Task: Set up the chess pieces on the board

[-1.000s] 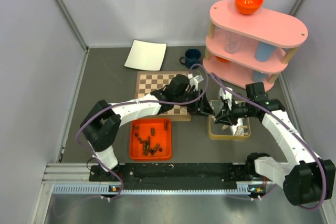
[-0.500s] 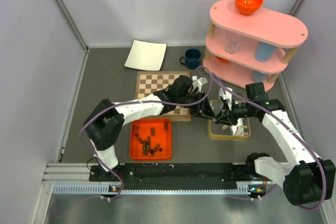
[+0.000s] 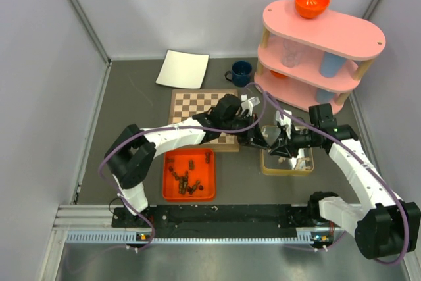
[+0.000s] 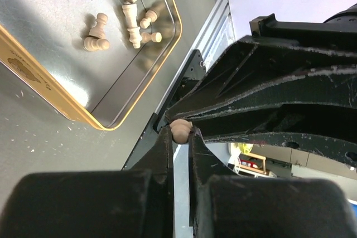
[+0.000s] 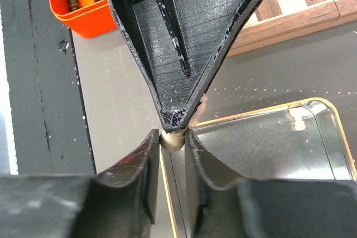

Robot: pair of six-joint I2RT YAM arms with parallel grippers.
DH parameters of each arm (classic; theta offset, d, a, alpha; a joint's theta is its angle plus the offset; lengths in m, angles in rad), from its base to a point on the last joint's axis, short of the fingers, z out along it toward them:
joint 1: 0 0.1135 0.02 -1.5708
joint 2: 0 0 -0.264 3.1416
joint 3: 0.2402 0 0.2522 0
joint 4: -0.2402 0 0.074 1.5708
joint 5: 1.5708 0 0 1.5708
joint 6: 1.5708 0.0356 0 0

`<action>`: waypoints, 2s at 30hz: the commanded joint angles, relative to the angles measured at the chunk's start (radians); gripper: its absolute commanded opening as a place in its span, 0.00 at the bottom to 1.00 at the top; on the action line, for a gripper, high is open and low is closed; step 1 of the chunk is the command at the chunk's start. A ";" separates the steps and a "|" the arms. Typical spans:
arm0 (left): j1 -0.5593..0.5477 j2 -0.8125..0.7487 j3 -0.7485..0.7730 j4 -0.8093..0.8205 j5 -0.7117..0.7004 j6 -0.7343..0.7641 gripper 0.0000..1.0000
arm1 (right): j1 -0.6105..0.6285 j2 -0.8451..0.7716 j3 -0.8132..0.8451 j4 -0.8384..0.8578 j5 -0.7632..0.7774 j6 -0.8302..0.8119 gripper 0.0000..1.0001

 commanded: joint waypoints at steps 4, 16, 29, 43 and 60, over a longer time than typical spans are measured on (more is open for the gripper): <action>-0.003 -0.065 0.000 0.053 -0.039 0.060 0.00 | 0.003 -0.028 0.018 0.000 -0.031 -0.023 0.64; 0.030 -0.327 -0.096 -0.242 -0.389 0.306 0.00 | -0.055 -0.068 0.035 0.006 0.060 0.000 0.84; 0.037 -0.454 -0.162 -0.457 -0.941 0.438 0.00 | -0.076 -0.053 0.010 0.123 0.229 0.108 0.87; 0.040 -0.330 -0.142 -0.408 -1.044 0.507 0.00 | -0.076 -0.043 0.001 0.140 0.264 0.116 0.88; 0.057 -0.212 -0.162 -0.362 -0.973 0.551 0.00 | -0.076 -0.034 -0.005 0.143 0.276 0.112 0.88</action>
